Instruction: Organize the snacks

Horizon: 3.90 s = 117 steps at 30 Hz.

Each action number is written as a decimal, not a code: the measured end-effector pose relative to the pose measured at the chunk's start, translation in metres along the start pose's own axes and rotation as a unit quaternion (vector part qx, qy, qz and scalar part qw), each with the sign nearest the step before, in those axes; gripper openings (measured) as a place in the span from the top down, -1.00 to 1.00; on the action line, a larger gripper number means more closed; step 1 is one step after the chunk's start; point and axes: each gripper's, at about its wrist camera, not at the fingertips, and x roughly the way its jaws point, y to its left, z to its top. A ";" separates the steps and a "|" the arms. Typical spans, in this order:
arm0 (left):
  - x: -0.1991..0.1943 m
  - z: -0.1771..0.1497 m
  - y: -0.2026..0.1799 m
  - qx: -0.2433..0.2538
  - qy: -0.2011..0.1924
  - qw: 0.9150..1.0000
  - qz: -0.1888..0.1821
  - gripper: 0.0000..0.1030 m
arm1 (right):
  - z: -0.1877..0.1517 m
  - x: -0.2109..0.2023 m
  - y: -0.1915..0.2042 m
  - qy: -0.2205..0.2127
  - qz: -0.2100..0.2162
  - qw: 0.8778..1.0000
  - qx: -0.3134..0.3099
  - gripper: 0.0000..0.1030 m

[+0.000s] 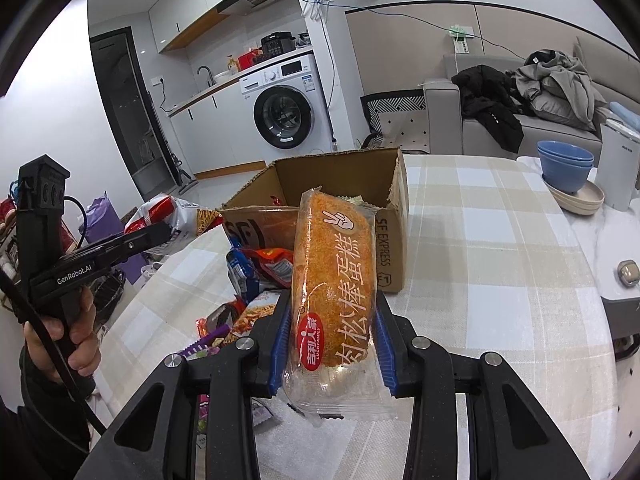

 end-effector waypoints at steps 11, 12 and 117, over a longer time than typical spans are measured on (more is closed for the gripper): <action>-0.006 0.017 -0.006 -0.002 -0.009 1.000 -0.001 0.14 | 0.018 0.000 0.009 -0.006 0.003 1.000 -0.011 0.28; -0.007 0.018 -0.006 -0.002 -0.010 1.000 -0.001 0.14 | 0.019 0.001 0.010 -0.006 0.002 1.000 -0.012 0.28; 0.018 0.033 -0.012 0.009 0.019 1.000 0.011 -0.97 | 0.038 -0.018 0.002 -0.023 -0.005 1.000 -0.016 -0.99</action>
